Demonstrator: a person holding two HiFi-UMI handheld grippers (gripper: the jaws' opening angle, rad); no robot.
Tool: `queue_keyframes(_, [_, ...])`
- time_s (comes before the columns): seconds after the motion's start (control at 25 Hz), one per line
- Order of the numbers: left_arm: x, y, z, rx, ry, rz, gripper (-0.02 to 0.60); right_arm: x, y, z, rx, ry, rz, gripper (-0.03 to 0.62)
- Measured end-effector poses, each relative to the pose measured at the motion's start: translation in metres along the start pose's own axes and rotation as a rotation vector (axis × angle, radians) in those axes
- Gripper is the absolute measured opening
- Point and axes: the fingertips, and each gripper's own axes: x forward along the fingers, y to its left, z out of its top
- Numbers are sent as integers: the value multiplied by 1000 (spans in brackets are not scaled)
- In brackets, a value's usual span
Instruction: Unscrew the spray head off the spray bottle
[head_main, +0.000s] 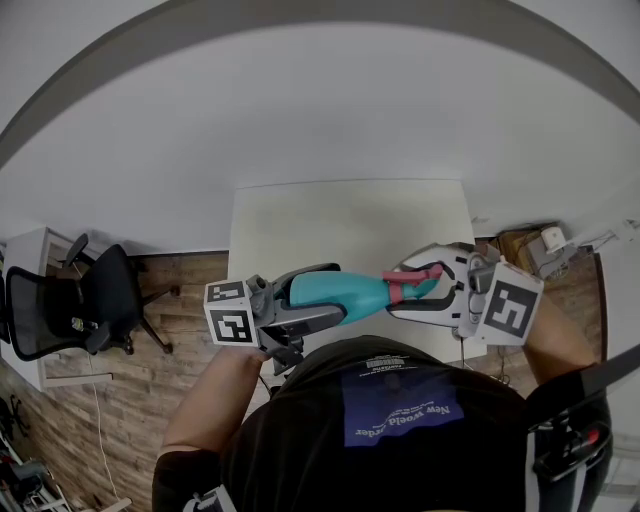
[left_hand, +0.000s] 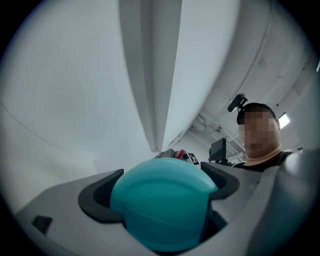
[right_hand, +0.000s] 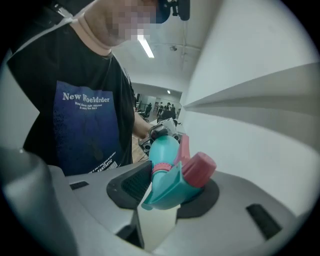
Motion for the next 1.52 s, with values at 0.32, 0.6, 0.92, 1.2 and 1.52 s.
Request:
queue_keyframes(0.32, [-2,4,1,-39,-56,-27,492,2,-3,4,-142,53,-45,138])
queue_keyframes(0.6, [-6,-2,12,32,-159,-83,492,-4,-13,18,-142,-1,-106,142])
queue_keyframes(0.92, [-13,-8,23,137,-191,-82,492,-32,-17,21,2,-55,-88,251])
queue_keyframes(1.2, [-18,-20,36,330,-179,-48,492,-83,-57,14,555,-469,-4,258])
queue_keyframes(1.52, [-15,-30,32,509,-105,-19,492,-77,-61,-31,1182,-661,231,259])
